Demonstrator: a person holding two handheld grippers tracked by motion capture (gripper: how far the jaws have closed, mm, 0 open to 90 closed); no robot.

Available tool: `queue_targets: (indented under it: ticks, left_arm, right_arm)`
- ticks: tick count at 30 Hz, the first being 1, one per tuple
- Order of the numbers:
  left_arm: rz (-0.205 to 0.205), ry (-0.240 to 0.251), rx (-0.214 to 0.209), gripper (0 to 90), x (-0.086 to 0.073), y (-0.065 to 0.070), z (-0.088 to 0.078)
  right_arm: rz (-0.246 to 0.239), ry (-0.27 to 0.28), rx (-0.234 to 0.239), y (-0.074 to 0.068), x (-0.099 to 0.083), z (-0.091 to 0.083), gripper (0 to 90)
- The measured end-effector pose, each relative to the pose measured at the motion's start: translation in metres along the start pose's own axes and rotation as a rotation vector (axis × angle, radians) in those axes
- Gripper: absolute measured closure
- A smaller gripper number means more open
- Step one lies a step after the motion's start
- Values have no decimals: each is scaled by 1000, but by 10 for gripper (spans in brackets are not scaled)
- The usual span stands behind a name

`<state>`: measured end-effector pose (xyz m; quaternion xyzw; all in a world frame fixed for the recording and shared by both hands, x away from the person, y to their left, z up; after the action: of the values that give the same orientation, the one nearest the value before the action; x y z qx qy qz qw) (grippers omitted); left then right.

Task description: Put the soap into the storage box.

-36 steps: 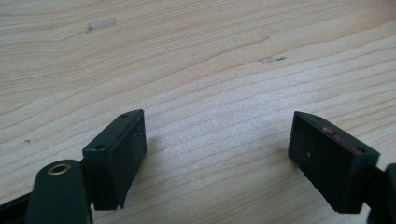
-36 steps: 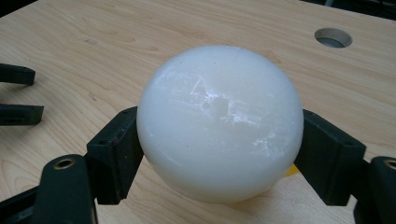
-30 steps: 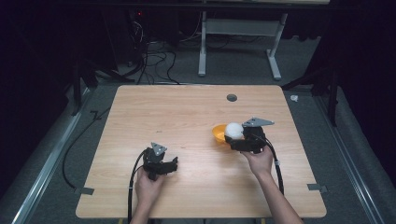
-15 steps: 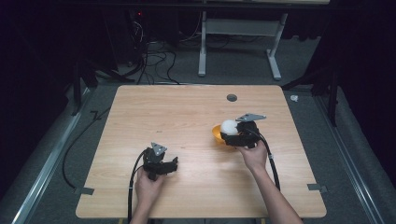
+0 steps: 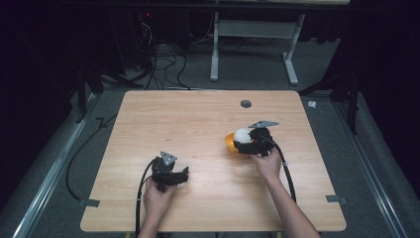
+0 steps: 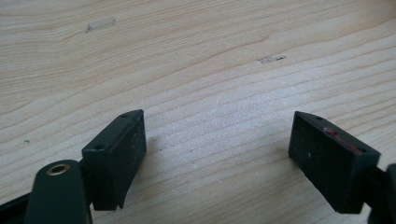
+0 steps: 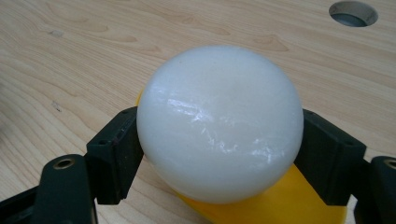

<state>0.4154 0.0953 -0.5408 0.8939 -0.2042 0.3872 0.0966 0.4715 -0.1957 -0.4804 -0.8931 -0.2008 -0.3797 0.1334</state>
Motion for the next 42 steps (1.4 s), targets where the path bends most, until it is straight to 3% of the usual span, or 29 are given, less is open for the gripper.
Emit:
queue_targets:
  ticks: [23, 29, 42]
  left_arm:
    - [0, 0, 0, 195, 0, 0, 0]
    - [1, 0, 0, 194, 0, 0, 0]
    - [1, 0, 0, 194, 0, 0, 0]
  right_arm:
    - [35, -24, -18, 10, -8, 10, 230]
    - [61, 41, -1, 14, -2, -2, 253]
    - [68, 68, -7, 20, -7, -10, 270]
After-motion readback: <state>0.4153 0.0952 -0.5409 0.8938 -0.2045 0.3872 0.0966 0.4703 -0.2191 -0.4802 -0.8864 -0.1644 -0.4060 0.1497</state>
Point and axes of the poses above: each handheld gripper's, and its own axes: z roughly forward along the jaws, x roughly out of its top, y roughly to its right, the point moved 5 cm from there along z, roughly forward along the jaws
